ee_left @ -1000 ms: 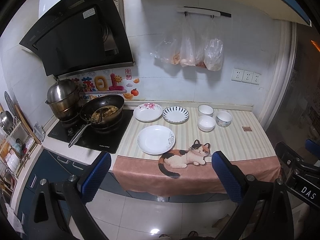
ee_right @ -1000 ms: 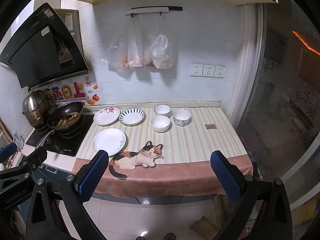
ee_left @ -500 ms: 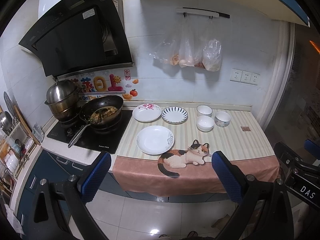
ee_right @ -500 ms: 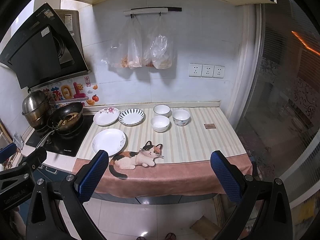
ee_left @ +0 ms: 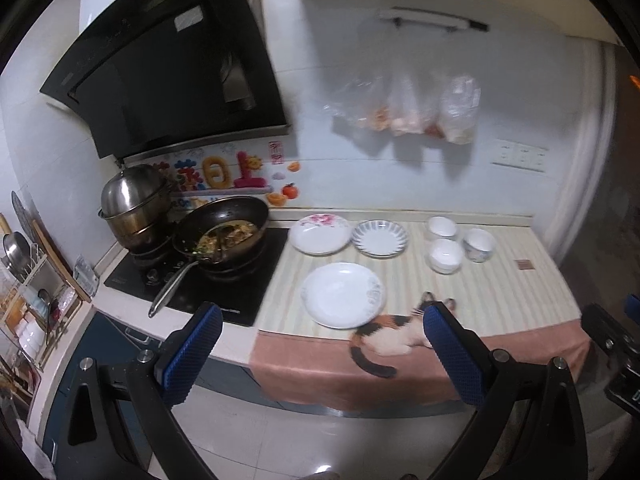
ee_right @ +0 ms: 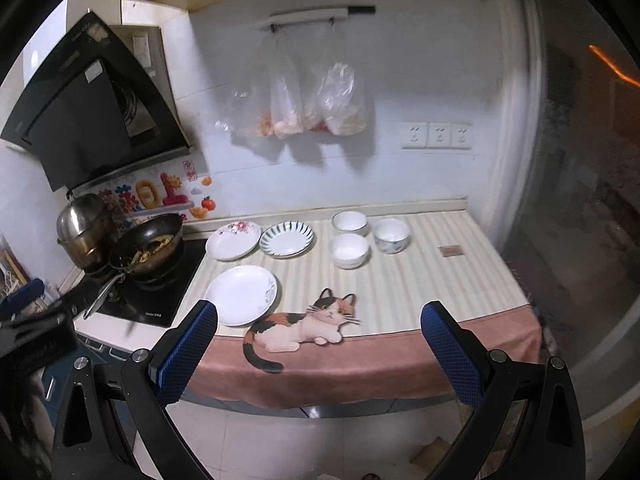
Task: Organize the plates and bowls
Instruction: 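Move both grippers to the grey-flowered white plate and grasp its rim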
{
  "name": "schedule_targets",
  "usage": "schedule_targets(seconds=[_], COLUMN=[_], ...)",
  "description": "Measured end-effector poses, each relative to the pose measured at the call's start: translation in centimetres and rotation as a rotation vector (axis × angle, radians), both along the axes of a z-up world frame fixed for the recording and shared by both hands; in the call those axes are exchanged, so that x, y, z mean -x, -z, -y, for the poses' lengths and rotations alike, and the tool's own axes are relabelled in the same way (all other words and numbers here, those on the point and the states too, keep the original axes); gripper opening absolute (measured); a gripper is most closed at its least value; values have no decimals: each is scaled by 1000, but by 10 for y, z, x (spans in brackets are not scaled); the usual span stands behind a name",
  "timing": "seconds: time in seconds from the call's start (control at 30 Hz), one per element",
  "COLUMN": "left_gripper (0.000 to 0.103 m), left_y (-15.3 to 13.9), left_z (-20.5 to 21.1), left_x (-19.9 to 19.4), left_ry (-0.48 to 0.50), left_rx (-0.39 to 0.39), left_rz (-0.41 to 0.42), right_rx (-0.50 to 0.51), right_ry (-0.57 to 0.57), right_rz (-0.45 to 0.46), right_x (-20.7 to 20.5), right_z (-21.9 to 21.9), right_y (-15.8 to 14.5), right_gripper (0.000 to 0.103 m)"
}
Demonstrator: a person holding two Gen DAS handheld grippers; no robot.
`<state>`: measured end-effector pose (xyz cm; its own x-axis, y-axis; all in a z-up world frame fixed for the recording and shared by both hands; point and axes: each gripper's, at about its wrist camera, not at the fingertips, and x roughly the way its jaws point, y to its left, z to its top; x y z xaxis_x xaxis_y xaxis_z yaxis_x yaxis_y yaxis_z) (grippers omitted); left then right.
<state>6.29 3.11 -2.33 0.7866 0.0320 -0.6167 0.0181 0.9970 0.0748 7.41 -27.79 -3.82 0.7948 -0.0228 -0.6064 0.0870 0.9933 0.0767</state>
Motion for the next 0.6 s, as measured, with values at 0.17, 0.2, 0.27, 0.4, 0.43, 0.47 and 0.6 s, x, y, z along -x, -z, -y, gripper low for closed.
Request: schedule_targets(seconds=[0.17,0.2,0.27,0.4,0.43,0.47,0.6], left_gripper=[103,103,103,103,103,103,103], left_y=[40,47,67,101,111,120,161], left_z=[-26,-30,-35,-44,-46,-46,-47], left_x=[-53,-63,-89,-134,-148,-160,-215], left_ry=[-19,-25,-35,-64,-75,-81,-103], left_rx=[1,-2,-6,-23,-27,-30,-35], left_rz=[-66,-80,-117,-174,-198,-216,-301], right_rx=[-7,-2,3,11,14,11,3], right_ry=[-34,-40,-51,-96,-109,-129,-194], right_rz=[-98,-119,-147,-212,-239,-257,-333], right_x=[-66,-81,-108,-178,-200,-219,-288], right_z=[-12,-15,-21,-32,-35,-38,-48], right_y=[48,58,75,118,132,145,196], right_gripper=[103,103,103,103,103,103,103])
